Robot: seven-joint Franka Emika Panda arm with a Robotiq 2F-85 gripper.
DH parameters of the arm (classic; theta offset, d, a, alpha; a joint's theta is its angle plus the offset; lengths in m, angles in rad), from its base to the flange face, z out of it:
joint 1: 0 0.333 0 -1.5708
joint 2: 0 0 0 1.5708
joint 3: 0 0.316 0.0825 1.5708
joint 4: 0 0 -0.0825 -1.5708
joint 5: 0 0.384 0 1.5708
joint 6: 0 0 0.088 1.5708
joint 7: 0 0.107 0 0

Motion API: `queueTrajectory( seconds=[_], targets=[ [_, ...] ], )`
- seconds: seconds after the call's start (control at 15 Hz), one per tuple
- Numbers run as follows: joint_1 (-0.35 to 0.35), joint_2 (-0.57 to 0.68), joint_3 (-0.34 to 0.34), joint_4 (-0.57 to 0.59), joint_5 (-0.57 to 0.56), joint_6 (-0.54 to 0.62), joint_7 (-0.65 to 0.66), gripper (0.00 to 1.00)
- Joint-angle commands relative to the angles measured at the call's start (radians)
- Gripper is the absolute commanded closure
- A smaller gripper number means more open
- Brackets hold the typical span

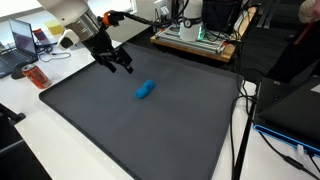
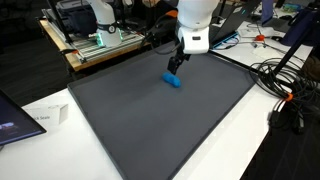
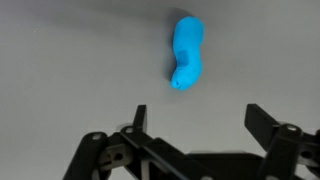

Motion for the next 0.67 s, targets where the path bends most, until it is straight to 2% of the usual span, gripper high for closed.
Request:
queueTrajectory(
  seconds=[0.0,0.33,0.6],
  targets=[
    [-0.074,-0.008,0.033,-0.029,0.093,0.013,-0.137,0.00],
    [-0.135,-0.015,0.043,-0.084,0.164,0.044,-0.300,0.00],
    [-0.173,-0.023,0.052,-0.157,0.208,0.147,-0.452,0.00]
  ],
)
